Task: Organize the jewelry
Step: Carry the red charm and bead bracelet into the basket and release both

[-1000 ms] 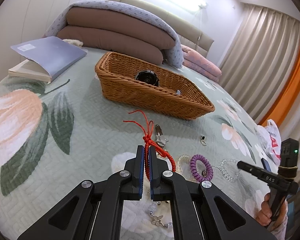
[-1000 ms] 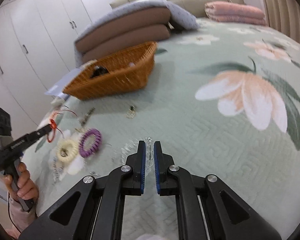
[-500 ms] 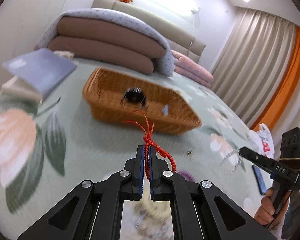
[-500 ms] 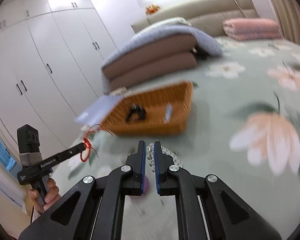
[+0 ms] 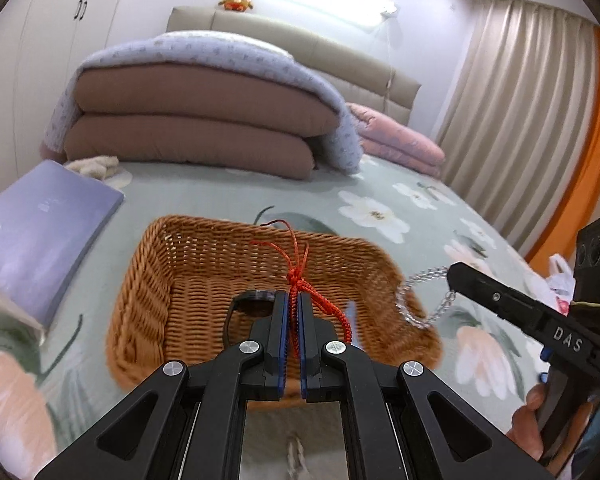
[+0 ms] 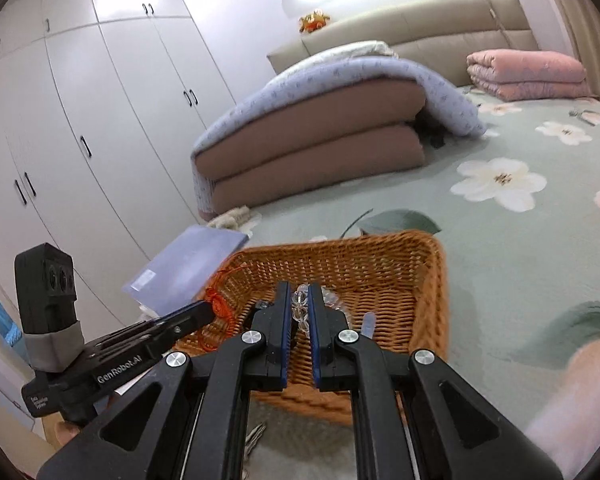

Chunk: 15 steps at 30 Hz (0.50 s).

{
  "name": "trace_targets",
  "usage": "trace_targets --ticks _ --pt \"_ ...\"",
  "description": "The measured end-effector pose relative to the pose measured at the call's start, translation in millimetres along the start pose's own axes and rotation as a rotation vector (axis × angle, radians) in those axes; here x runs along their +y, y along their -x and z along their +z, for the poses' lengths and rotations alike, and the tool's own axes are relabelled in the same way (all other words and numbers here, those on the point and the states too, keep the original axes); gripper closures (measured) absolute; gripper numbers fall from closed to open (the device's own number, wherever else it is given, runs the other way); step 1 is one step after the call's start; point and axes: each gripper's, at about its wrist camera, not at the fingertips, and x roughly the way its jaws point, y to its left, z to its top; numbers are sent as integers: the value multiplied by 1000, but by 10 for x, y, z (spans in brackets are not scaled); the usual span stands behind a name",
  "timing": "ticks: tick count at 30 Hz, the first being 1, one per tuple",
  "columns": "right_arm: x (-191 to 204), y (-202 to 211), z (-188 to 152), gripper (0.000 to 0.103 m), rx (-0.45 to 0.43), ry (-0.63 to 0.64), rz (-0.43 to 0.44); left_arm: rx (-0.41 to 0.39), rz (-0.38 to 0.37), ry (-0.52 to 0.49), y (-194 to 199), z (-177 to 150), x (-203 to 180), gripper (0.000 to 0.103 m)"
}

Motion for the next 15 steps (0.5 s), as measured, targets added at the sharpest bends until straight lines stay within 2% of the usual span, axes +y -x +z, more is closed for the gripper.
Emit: trace_targets --ticks 5,15 --pt "-26 -290 -193 93 49 27 -12 40 24 -7 -277 -116 126 99" --pt "-39 -302 -229 93 46 35 -32 60 39 -14 -411 -171 134 99"
